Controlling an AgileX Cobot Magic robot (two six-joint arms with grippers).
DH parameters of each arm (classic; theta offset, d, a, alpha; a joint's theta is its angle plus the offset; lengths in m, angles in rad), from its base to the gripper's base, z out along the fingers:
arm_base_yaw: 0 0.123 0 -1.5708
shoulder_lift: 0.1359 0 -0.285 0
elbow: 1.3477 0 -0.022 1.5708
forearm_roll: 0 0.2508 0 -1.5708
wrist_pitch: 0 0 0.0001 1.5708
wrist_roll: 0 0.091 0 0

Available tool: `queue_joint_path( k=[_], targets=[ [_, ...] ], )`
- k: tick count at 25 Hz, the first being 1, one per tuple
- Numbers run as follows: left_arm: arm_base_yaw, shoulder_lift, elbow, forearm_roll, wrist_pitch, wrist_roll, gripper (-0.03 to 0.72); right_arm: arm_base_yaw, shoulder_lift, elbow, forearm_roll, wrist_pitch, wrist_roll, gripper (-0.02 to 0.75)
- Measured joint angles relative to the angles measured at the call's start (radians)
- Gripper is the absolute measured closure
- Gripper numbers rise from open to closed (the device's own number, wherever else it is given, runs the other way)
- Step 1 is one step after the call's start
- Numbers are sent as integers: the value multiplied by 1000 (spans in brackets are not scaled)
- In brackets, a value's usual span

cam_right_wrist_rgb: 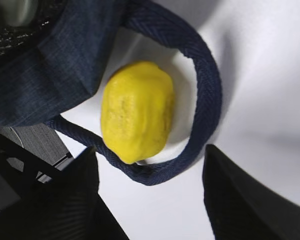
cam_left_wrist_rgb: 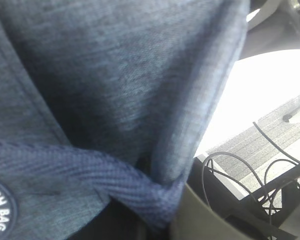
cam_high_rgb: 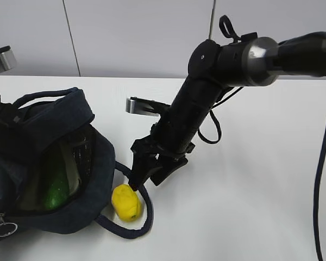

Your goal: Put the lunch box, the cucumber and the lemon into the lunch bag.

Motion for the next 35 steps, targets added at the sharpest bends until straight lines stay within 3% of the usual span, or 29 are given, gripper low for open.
queue_joint_path(
  k=[8,17,25,31,35],
  targets=[
    [0,0,0,0,0,1,697,87,4,0,-31,-50,16,249],
    [0,0,0,0,2,5,697,103,67,0,-64,-126,50,252],
    [0,0,0,0,2,7,697,103,67,-4,-85,-137,74,412],
    [0,0,0,0,5,7,697,77,-19,-4,-100,-124,70,417],
    [0,0,0,0,5,7,697,65,-63,-6,-25,-109,14,417]
  ],
)
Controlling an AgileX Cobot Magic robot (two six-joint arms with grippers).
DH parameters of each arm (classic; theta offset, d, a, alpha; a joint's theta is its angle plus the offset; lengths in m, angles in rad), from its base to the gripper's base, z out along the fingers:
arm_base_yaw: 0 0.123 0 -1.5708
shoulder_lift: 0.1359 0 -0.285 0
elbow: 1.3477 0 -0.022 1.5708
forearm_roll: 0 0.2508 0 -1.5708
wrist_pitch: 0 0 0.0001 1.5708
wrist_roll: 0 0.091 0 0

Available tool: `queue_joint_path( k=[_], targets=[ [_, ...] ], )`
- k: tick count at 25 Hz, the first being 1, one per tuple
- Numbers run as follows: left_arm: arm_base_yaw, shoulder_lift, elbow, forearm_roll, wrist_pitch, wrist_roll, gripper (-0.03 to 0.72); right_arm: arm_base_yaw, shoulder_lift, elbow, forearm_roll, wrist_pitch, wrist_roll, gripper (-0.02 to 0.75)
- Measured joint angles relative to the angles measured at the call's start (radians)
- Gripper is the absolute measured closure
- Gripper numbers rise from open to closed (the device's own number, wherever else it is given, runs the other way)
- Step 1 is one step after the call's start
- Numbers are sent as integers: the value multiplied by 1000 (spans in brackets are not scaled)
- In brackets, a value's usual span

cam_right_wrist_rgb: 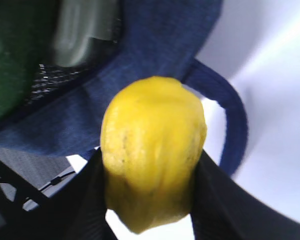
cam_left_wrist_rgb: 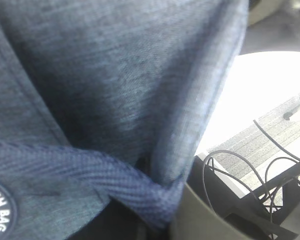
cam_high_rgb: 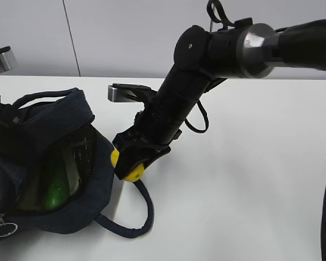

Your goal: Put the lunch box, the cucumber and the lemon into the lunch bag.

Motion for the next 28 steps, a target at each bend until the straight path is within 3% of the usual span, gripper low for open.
queue_joint_path(
  k=[8,15,23,28],
  targets=[
    [0,0,0,2,6,1,697,2,24,0,288,-41,-172,417],
    [0,0,0,2,8,2,697,23,61,0,440,-188,-307,414],
    [0,0,0,3,8,4,697,33,118,0,580,-270,-403,261],
    [0,0,0,3,8,4,697,33,120,0,593,-270,-419,227]
  ],
)
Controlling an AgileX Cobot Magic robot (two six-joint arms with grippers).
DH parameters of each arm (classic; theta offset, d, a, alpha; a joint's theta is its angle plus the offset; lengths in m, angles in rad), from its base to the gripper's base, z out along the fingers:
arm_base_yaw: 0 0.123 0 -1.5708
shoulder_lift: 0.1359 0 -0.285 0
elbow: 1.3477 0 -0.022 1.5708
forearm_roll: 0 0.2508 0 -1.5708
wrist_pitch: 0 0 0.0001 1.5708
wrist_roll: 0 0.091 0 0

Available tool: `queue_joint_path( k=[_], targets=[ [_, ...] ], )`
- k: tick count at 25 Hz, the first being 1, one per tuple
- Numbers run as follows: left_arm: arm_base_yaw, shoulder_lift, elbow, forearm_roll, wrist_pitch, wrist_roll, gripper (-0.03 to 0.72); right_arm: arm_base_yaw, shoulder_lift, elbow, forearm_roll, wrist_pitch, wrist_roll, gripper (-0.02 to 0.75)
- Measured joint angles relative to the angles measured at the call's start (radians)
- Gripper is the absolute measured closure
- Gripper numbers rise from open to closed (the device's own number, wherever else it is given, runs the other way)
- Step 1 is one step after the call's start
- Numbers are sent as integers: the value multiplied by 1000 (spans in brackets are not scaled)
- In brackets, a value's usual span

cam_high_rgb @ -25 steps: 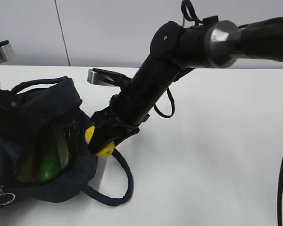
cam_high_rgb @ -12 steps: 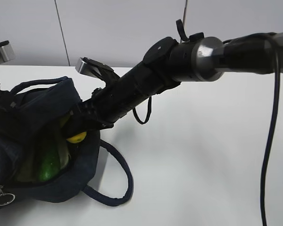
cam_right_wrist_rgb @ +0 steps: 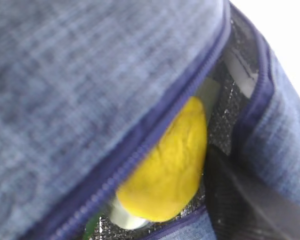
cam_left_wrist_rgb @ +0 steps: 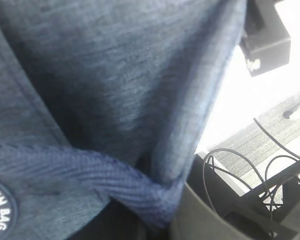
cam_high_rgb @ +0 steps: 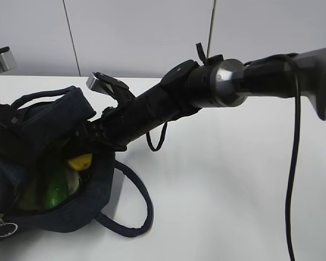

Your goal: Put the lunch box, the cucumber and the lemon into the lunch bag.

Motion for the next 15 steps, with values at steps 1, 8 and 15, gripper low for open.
queue_joint_path(
  k=[1,8,15],
  targets=[
    [0,0,0,0,1,0,697,0,0,0,0,0,-2,226],
    [0,0,0,0,4,2,697,-10,0,0,-17,30,15,231],
    [0,0,0,0,12,4,697,-80,-40,-2,-147,79,113,232]
  ],
)
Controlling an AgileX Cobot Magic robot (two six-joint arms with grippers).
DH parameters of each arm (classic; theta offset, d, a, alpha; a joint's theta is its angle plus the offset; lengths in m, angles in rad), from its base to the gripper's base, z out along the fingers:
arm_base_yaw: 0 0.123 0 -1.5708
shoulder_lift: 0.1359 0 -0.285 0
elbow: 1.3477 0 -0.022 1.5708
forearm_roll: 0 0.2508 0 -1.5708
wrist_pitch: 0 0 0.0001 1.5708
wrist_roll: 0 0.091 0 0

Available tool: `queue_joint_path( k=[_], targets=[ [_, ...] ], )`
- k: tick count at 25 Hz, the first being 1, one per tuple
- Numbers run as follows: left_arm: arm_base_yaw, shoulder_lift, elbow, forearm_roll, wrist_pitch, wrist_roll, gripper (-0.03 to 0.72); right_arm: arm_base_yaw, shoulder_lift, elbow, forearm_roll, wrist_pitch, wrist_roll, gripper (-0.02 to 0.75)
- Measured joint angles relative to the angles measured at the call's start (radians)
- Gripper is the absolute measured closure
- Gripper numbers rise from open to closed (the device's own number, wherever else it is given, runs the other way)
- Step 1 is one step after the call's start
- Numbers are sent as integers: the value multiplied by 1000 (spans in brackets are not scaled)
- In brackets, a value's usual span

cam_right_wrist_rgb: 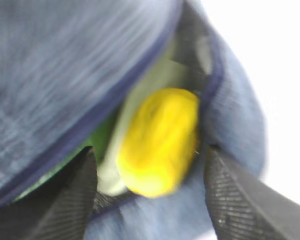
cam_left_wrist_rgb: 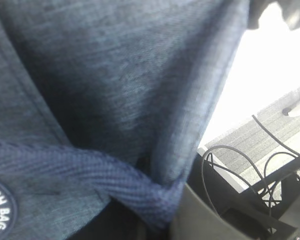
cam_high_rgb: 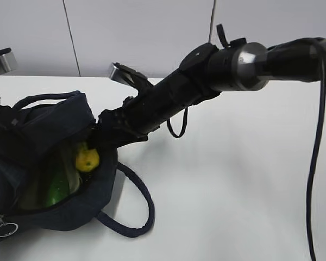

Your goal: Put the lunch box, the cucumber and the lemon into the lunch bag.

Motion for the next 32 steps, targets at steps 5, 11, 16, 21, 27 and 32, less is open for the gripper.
queue_joint_path(
  k=[5,11,16,21,27,32],
  targets=[
    [0,0,0,0,0,0,697,-42,-4,-2,-87,40,64,238],
    [0,0,0,0,0,0,697,-44,1,-2,-153,102,102,268],
    [0,0,0,0,2,2,697,-39,47,-2,-143,107,102,278],
    [0,0,0,0,4,2,697,-39,79,-2,-68,107,102,285],
    [0,0,0,0,4,3,697,-19,115,-2,-16,107,74,503],
    [0,0,0,2,4,3,697,-12,115,-2,14,113,47,696]
  ],
)
